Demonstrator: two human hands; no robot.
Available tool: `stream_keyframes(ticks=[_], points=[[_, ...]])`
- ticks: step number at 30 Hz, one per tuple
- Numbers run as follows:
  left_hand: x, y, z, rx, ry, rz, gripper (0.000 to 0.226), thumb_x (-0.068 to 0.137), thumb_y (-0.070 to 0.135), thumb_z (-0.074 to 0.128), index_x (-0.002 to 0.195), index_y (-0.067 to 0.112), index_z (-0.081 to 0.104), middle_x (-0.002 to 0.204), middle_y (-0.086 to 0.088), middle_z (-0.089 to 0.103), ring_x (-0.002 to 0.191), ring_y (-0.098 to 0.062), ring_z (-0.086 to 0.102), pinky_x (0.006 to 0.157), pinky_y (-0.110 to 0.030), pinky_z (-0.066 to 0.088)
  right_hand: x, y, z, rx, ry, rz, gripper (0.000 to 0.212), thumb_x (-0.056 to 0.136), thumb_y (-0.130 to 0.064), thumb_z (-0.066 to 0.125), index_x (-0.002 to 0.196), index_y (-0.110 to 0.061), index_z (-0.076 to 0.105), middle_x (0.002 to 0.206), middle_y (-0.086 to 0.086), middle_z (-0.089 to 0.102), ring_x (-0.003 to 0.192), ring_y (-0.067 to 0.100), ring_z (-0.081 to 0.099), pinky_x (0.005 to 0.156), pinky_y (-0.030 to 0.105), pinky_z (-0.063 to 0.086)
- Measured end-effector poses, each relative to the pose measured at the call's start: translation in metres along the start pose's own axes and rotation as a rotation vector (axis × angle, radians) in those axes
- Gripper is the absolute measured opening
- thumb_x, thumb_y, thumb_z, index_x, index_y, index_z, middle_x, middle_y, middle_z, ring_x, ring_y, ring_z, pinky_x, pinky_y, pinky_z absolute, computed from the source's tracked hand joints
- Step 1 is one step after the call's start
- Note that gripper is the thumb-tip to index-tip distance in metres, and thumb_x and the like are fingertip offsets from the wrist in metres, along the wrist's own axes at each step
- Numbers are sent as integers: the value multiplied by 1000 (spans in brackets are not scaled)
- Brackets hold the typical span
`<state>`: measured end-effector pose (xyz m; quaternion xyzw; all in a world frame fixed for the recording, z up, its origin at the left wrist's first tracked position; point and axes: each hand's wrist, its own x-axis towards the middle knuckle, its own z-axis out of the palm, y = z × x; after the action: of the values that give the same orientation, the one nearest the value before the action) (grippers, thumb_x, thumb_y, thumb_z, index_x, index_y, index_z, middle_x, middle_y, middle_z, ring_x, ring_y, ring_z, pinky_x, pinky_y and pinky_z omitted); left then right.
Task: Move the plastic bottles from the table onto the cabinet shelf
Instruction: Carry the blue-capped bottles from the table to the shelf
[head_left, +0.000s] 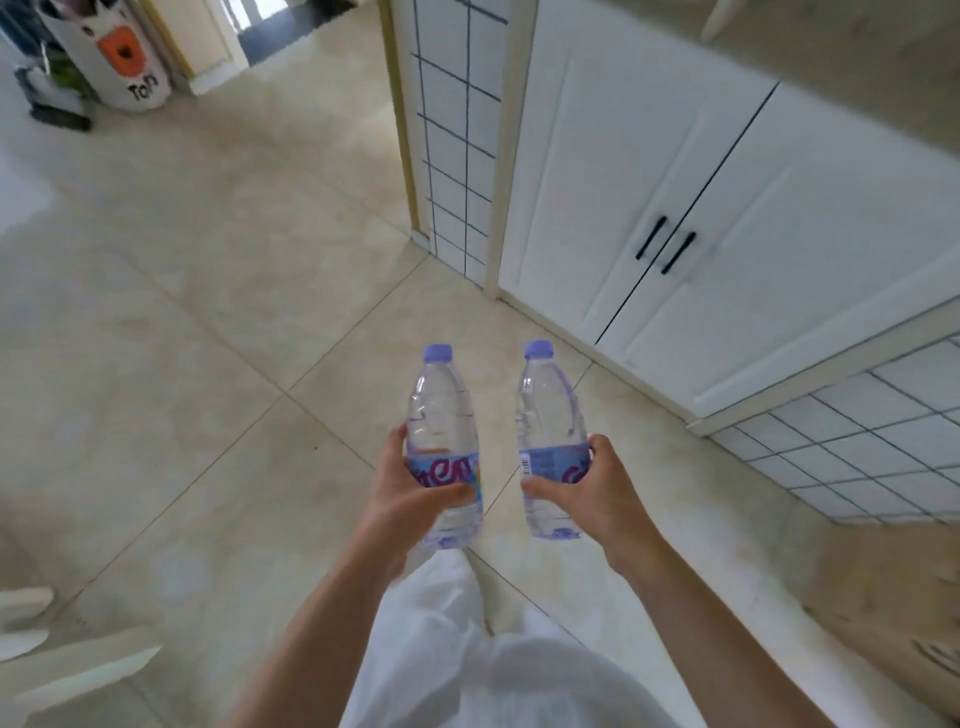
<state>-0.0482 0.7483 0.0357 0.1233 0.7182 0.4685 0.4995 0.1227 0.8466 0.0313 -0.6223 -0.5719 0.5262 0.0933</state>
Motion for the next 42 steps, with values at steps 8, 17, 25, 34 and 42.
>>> stream_keyframes(ticks=[8, 17, 25, 34, 42], points=[[92, 83, 52, 206, -244, 82, 85, 56, -13, 82, 122, 29, 48, 101, -5, 69, 86, -18, 70, 68, -26, 58, 51, -30, -35, 164, 187, 118, 71, 58, -28, 89, 113, -18, 45, 105, 2, 60, 88, 15, 61, 68, 25, 52], [156, 139, 157, 377, -456, 109, 83, 54, -5, 87, 121, 26, 49, 98, 0, 68, 83, -10, 68, 59, -19, 55, 102, -41, -103, 326, 358, 205, 70, 61, -23, 88, 113, -19, 42, 103, -2, 59, 86, 9, 61, 58, 15, 47], [186, 183, 281, 372, -528, 146, 81, 55, -9, 86, 122, 20, 50, 100, -3, 68, 82, -11, 69, 55, -15, 53, 164, -41, -211, 347, 437, 162, 66, 62, -23, 88, 111, -21, 43, 100, -5, 59, 86, 9, 61, 60, 16, 48], [214, 241, 390, 307, -563, 245, 83, 53, -11, 86, 120, 22, 50, 99, -3, 69, 77, -3, 71, 60, -18, 55, 232, -60, -320, 337, 481, 62, 70, 60, -22, 89, 114, -20, 44, 100, -5, 61, 84, 5, 62, 55, 11, 47], [255, 318, 449, 281, -593, 385, 86, 53, -12, 86, 124, 20, 49, 102, 0, 68, 81, -3, 70, 60, -17, 54, 302, -100, -381, 335, 557, -39, 70, 58, -23, 89, 112, -22, 44, 95, -12, 59, 84, 3, 62, 62, 15, 48]])
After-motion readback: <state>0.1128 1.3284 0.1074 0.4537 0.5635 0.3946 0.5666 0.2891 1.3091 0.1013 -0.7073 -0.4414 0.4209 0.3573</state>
